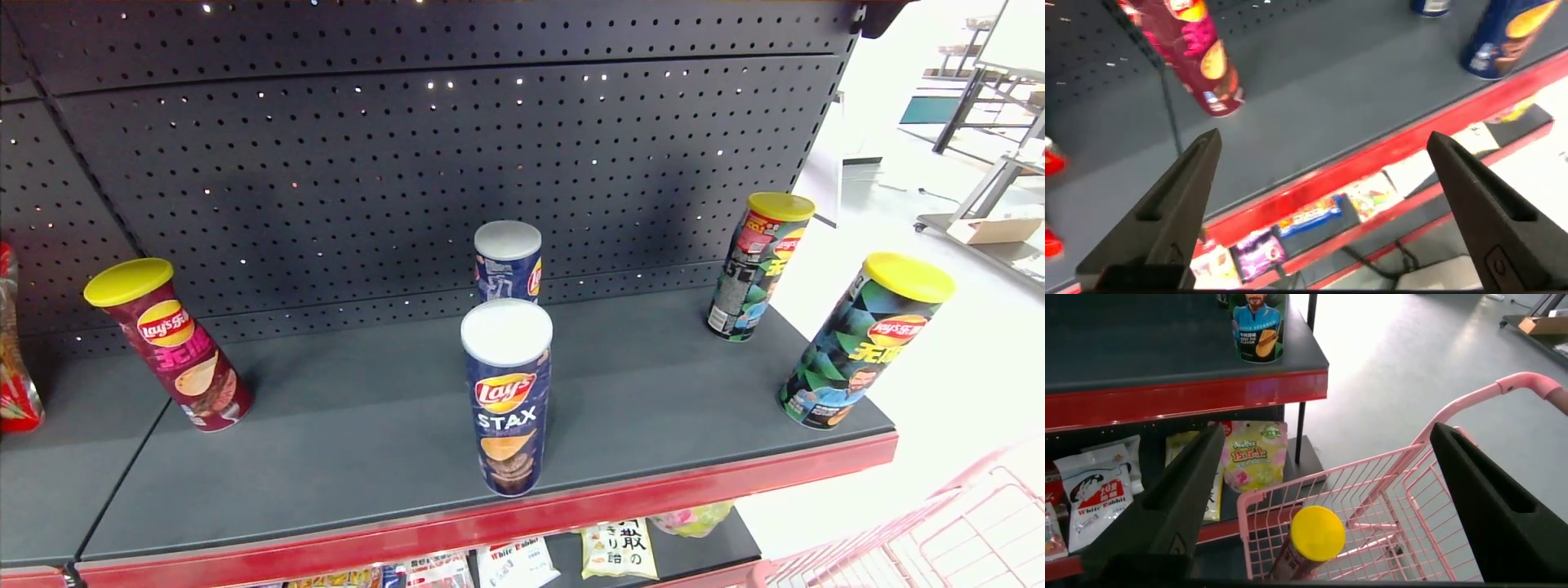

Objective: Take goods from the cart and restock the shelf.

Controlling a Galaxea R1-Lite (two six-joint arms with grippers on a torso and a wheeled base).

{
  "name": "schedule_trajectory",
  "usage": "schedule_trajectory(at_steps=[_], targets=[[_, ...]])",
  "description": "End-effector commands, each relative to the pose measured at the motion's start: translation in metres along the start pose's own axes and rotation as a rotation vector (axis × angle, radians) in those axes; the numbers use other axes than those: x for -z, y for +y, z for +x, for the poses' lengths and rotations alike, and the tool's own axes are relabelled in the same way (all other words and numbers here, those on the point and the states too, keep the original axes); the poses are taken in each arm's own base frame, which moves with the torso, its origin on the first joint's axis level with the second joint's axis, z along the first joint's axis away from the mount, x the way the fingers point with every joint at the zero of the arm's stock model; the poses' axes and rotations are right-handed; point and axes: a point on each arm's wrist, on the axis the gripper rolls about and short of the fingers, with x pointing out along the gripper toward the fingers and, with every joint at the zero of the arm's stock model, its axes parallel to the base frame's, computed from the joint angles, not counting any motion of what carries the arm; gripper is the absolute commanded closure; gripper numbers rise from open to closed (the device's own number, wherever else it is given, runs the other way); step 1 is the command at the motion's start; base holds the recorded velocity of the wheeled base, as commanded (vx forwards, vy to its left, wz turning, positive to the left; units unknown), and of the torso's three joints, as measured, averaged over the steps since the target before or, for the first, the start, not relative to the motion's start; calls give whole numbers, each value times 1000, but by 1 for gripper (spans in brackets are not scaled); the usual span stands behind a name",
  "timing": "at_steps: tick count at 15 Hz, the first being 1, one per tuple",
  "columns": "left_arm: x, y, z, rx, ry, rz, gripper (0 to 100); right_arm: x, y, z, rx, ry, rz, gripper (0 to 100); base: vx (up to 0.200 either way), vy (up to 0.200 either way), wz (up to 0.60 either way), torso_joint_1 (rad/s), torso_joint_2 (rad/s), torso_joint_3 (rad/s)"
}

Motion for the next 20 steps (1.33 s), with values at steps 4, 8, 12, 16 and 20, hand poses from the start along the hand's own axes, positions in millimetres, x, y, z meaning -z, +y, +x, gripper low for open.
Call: schedule_trajectory(at_steps=[4, 8, 12, 16, 20], targets=[[1, 0, 1, -3, 10, 15, 0, 0, 0, 0, 0, 3, -2, 0, -200, 0, 0, 4, 4, 1], [2, 1, -2, -1, -13, 31, 0, 0, 0, 1, 3, 8, -6, 0, 0, 0, -300, -2, -6, 1], [7, 2, -10, 21, -52, 37, 0, 0, 0, 1, 0, 9, -9, 0, 0, 0, -600, 19, 6, -6], [7, 3, -11, 22, -58, 36, 0, 0, 0, 1, -5, 9, -9, 0, 0, 0, -600, 5, 0, 4], [10, 4, -15, 20, -84, 18, 0, 0, 0, 1, -15, 8, -10, 0, 0, 0, -300, 2, 1, 1]])
